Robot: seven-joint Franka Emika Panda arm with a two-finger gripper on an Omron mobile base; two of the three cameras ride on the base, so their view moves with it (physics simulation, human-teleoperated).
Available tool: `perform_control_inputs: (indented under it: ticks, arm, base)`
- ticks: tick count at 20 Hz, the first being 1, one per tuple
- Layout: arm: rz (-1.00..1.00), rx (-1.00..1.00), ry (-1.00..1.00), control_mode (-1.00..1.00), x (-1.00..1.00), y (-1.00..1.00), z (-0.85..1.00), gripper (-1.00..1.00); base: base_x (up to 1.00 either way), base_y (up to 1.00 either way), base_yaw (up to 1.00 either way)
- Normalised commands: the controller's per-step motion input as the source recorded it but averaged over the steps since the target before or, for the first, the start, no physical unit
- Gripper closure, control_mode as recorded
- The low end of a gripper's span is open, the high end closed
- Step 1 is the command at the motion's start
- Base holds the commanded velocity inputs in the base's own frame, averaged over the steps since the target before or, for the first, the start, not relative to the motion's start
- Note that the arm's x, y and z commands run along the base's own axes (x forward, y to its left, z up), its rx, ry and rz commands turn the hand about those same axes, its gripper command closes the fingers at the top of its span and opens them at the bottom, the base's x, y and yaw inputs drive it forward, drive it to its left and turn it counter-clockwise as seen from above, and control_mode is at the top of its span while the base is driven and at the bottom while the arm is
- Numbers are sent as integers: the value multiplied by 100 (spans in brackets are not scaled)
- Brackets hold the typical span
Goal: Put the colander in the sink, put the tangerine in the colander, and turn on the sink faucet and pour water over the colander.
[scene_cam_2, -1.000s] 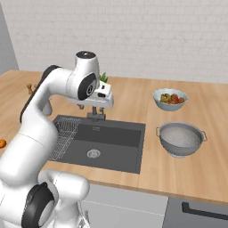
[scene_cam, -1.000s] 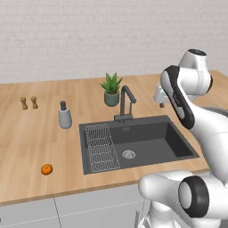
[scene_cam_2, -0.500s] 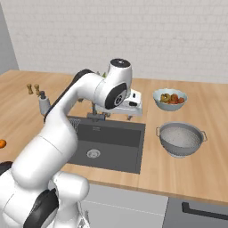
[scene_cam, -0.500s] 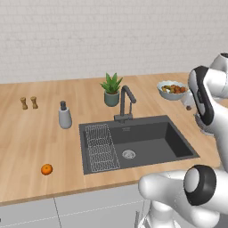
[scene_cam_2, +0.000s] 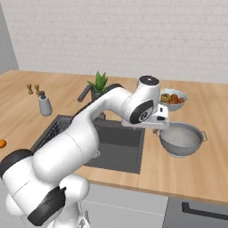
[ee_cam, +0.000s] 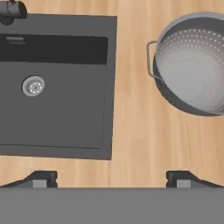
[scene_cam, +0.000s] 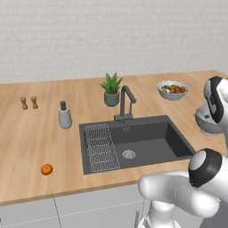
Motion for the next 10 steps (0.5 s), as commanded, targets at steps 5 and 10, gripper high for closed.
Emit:
perform_control_inputs:
  ticks: [5, 10]
  arm:
    - [-6, -15, -9, -100, 17, -38, -76, -100]
    - [-6, 0, -7, -100, 39, -22, -45, -100]
  base:
    - [0, 0, 0]
    - [0, 0, 0]
